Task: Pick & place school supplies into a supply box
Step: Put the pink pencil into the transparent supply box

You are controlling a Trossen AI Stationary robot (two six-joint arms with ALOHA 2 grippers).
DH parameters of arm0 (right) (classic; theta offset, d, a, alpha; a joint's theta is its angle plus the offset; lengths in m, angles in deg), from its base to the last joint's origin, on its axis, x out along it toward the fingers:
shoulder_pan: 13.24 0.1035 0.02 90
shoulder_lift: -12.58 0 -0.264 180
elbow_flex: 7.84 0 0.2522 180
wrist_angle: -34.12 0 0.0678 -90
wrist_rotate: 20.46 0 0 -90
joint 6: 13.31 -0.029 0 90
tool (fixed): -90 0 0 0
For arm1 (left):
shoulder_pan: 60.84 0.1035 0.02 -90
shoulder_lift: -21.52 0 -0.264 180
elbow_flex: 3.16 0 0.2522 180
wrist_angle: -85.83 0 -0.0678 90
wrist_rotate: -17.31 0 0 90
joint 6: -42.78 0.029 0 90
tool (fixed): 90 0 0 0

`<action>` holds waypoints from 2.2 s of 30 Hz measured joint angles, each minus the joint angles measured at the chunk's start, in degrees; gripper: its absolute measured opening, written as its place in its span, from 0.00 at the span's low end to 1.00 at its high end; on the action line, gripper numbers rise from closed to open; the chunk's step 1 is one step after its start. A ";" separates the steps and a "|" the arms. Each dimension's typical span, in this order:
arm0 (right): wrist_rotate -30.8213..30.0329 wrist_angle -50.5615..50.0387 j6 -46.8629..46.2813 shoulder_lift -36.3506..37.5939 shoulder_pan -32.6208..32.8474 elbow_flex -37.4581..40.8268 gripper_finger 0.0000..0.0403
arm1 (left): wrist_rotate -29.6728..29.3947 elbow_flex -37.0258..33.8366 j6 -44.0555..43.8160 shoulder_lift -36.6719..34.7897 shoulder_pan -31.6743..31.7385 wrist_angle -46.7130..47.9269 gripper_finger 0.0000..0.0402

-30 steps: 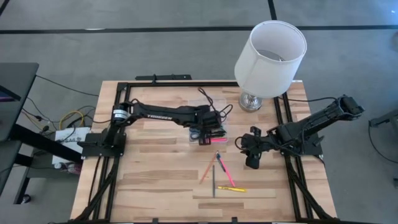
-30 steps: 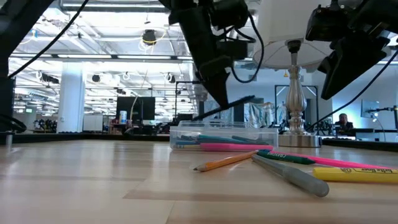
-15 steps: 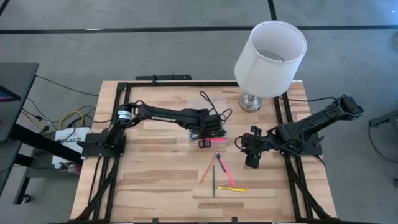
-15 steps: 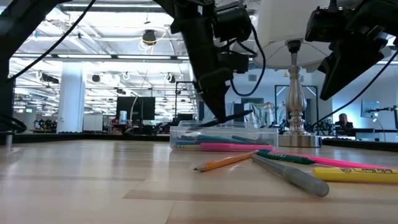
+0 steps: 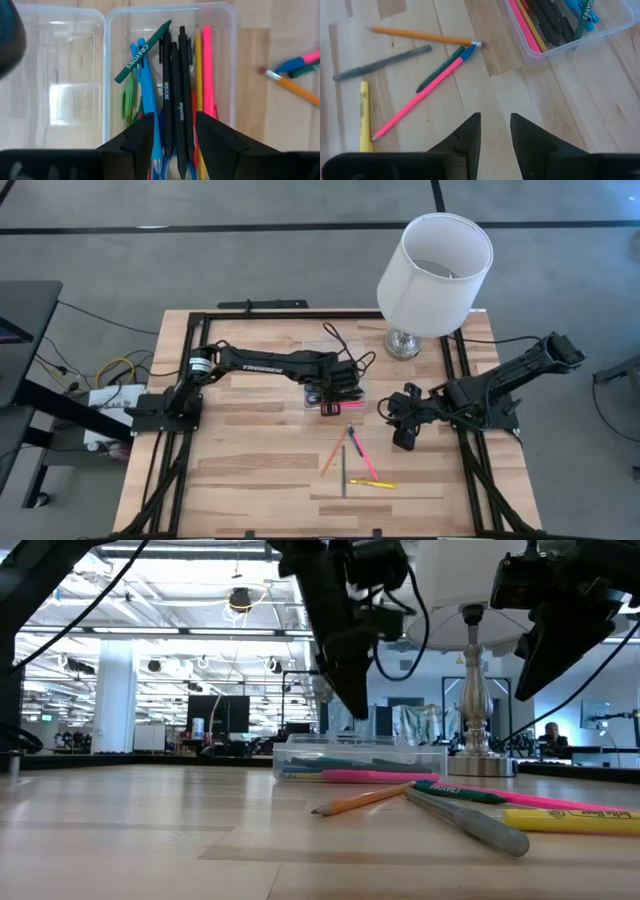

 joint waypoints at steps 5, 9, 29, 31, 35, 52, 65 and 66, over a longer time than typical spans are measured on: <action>-0.02 2.15 -3.38 -0.27 0.00 0.00 0.24 | 3.31 4.47 3.55 -1.92 0.00 4.45 0.34; -0.03 7.17 -5.62 -1.44 0.02 0.00 0.24 | 7.80 3.21 5.10 -6.75 0.15 4.75 0.33; 0.45 20.95 -24.42 -18.25 4.09 -0.31 0.24 | 2.44 -40.99 -5.43 -50.04 -1.75 -15.52 0.33; 0.42 20.94 -25.86 -20.09 5.27 -0.88 0.24 | 0.47 -45.09 -7.26 -54.35 -2.51 -16.84 0.33; 0.15 21.33 -26.76 -23.64 7.04 -3.57 0.24 | -2.17 -50.87 -9.70 -61.04 -3.40 -17.58 0.33; 3.42 11.41 -29.86 -35.63 7.90 -13.70 0.24 | -4.98 -56.55 -9.23 -69.53 -3.72 -17.01 0.33; 5.96 1.84 -37.88 -36.30 7.47 -14.68 0.23 | -5.99 -56.55 -7.88 -69.42 -3.72 -16.39 0.33; 6.39 0.67 -38.40 -36.30 7.27 -14.69 0.22 | -6.00 -56.55 -7.89 -69.42 -3.72 -16.39 0.33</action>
